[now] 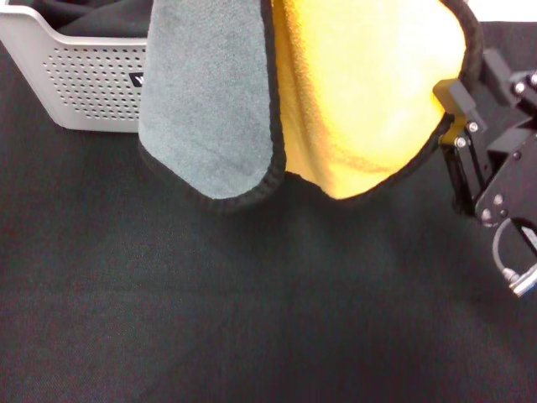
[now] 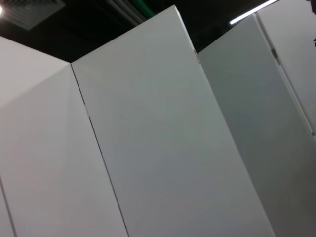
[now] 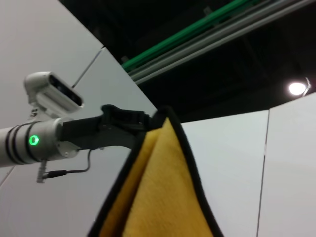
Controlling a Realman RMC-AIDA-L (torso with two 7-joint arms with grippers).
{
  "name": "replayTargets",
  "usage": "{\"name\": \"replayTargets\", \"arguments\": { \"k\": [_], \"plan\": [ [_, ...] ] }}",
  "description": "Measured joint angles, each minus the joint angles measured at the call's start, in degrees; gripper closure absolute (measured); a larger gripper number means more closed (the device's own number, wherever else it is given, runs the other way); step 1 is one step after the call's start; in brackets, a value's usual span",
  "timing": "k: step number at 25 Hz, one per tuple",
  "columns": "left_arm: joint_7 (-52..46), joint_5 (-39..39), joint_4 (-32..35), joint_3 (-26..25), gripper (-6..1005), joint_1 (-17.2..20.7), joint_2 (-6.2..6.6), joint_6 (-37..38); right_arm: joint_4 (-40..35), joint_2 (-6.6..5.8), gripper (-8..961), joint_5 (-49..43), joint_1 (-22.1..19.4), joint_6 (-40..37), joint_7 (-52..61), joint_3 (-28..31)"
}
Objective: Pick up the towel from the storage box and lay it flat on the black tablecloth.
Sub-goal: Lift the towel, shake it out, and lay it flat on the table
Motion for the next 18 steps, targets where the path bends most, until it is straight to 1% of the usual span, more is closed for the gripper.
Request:
{"name": "replayTargets", "arguments": {
  "k": [2, 5, 12, 18],
  "plan": [
    [0.26, -0.56, 0.00, 0.00, 984, -0.01, -0.07, 0.55, 0.82, 0.01, 843, -0.07, 0.40, -0.08, 2.33, 0.80],
    [0.59, -1.06, 0.00, 0.08, 985, -0.01, -0.17, 1.19, 2.00, 0.01, 674, -0.13, 1.30, -0.20, 6.11, 1.54],
    [3.19, -3.13, -0.18, 0.32, 985, 0.41, -0.27, 2.36, 6.71, 0.20, 684, -0.22, 5.44, -0.15, 17.30, 1.74],
    [3.93, -3.40, -1.03, 0.28, 985, 0.53, -0.30, 2.86, 8.21, -0.02, 692, -2.08, 6.86, -1.65, 23.71, 1.65]
  ]
}}
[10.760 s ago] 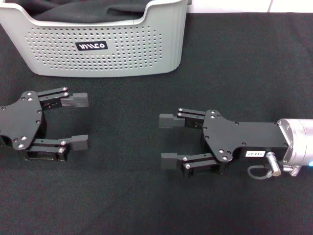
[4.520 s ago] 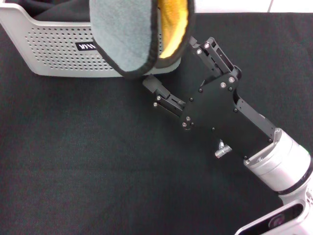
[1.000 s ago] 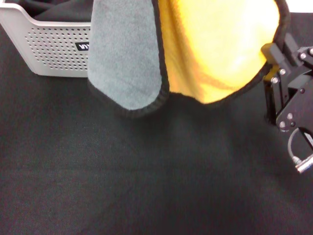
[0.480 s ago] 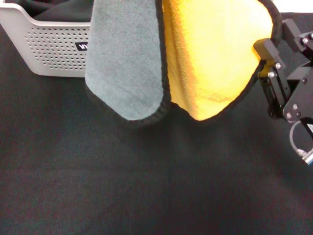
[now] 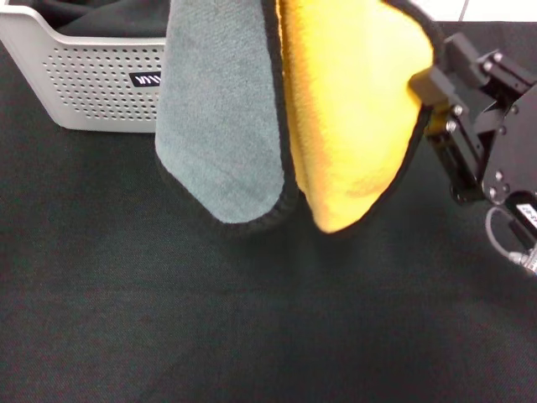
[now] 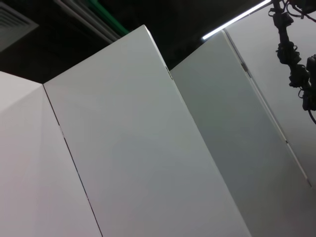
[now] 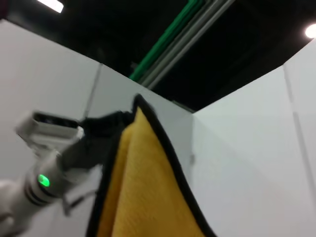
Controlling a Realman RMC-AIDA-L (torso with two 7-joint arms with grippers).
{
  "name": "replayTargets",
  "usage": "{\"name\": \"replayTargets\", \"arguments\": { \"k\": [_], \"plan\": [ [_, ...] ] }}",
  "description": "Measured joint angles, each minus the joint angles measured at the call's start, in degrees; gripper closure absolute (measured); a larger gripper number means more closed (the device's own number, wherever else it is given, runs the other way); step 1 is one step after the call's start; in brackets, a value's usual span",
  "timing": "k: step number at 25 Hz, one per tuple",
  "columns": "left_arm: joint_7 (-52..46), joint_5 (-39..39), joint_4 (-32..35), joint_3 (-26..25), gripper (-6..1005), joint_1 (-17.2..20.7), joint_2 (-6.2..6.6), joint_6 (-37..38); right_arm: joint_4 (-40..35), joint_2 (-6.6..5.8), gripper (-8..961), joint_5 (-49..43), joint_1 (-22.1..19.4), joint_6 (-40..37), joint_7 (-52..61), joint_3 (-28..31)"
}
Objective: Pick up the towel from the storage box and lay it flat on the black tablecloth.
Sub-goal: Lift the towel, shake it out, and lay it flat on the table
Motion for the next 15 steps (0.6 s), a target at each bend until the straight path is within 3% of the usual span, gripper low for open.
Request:
{"name": "replayTargets", "arguments": {
  "k": [6, 15],
  "plan": [
    [1.71, -0.05, -2.36, 0.03, 985, -0.43, 0.00, 0.00, 4.76, -0.06, 700, -3.93, 3.37, -4.62, 10.30, -0.01],
    [4.71, -0.55, -2.75, 0.01, 985, -0.35, 0.00, -0.02, 8.25, -0.22, 698, -4.48, 4.62, -9.63, 21.04, -0.15]
  ]
}}
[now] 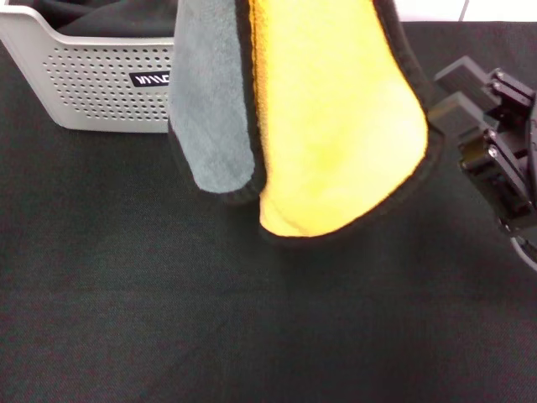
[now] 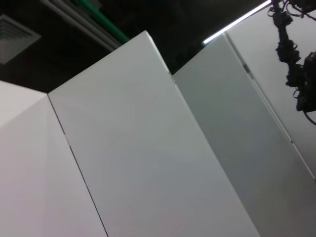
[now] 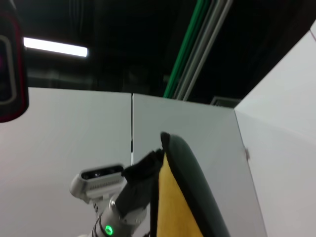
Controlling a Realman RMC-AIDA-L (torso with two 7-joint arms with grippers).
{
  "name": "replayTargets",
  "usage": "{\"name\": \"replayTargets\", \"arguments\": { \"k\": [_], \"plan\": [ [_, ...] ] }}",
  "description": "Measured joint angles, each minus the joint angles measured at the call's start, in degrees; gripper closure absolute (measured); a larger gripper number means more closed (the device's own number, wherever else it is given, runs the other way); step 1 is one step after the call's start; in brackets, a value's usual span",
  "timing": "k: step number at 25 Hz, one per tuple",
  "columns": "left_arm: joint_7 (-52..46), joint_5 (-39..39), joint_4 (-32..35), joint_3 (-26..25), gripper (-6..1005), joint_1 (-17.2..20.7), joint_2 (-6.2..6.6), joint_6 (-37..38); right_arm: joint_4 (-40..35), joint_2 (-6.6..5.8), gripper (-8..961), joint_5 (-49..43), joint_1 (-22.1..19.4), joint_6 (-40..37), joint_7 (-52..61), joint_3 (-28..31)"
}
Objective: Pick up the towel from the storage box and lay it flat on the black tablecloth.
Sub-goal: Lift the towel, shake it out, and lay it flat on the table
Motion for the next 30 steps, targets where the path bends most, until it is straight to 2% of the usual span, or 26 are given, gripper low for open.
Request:
{"name": "replayTargets", "arguments": {
  "k": [7, 16, 21, 25, 30],
  "plan": [
    [1.67, -0.94, 0.00, 0.11, 985, -0.17, 0.00, -0.10, 3.83, -0.05, 687, -0.95, 1.64, 1.66, 7.69, -0.01],
    [3.80, 0.49, 0.01, 0.22, 985, -0.31, -0.15, -1.26, 4.93, -0.08, 672, -3.41, 0.51, -1.25, 12.67, -0.14],
    [6.26, 3.77, 0.00, 2.08, 985, -0.25, -0.20, -4.07, 5.37, -0.26, 664, -4.75, -0.34, -3.54, 16.30, -0.13],
    [8.59, 4.29, -0.32, 4.05, 985, -0.05, -0.26, -5.40, 5.44, -0.32, 658, -4.75, -1.47, -3.85, 17.44, 0.30],
    [9.59, 4.33, -0.42, 5.20, 985, -0.62, -0.26, -5.76, 5.50, -0.35, 650, -4.25, -1.01, -2.82, 20.41, 0.77]
  ]
}}
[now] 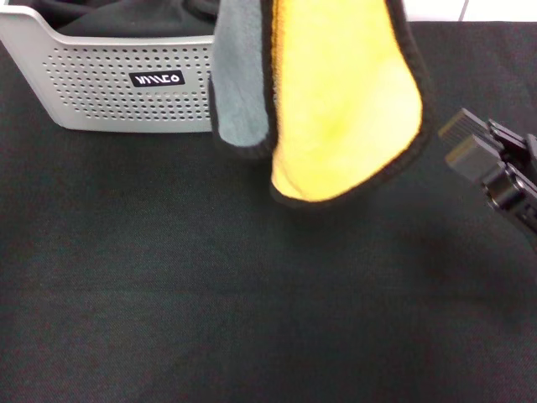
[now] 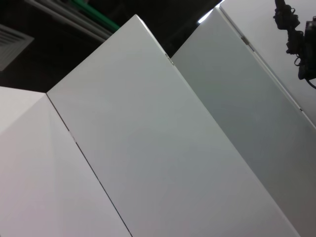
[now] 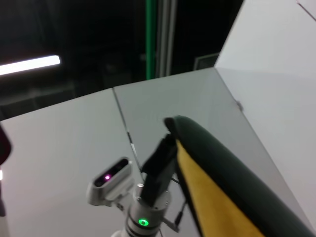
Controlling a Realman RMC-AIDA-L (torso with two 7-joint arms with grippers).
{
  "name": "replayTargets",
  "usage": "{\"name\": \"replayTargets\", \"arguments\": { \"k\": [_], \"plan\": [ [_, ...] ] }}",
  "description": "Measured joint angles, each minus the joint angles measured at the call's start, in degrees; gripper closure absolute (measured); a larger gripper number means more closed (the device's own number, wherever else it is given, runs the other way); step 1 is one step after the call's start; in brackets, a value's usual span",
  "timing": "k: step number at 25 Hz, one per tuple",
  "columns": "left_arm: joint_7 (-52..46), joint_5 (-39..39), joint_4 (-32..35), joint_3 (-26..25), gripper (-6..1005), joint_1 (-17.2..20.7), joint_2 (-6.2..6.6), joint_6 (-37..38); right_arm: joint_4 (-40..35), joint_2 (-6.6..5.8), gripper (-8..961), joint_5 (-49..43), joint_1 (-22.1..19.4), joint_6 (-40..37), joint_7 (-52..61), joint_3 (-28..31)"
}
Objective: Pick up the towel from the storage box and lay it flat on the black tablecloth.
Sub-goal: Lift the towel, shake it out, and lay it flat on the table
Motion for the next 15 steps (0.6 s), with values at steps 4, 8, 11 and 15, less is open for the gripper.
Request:
{"name": "replayTargets", "arguments": {
  "k": [4, 8, 11, 15],
  "plan": [
    [0.32, 0.03, -0.18, 0.17, 985, -0.62, 0.00, -0.19, 0.60, 0.02, 643, 0.07, 0.15, 1.65, 3.24, 1.31],
    [0.34, 0.03, -0.35, 0.28, 985, -1.18, 0.00, -0.81, 1.39, 0.02, 637, 0.03, -0.22, 2.46, 6.35, 2.24],
    [0.42, 0.03, -0.39, 0.50, 985, -1.41, 0.00, -0.83, 2.59, -0.38, 632, -1.46, 1.19, 2.82, 10.91, 2.01],
    [0.56, 0.03, -0.45, 1.01, 986, -1.65, 0.00, -0.84, 3.01, -1.34, 626, -5.94, 3.98, 2.39, 14.40, 1.86]
  ]
}}
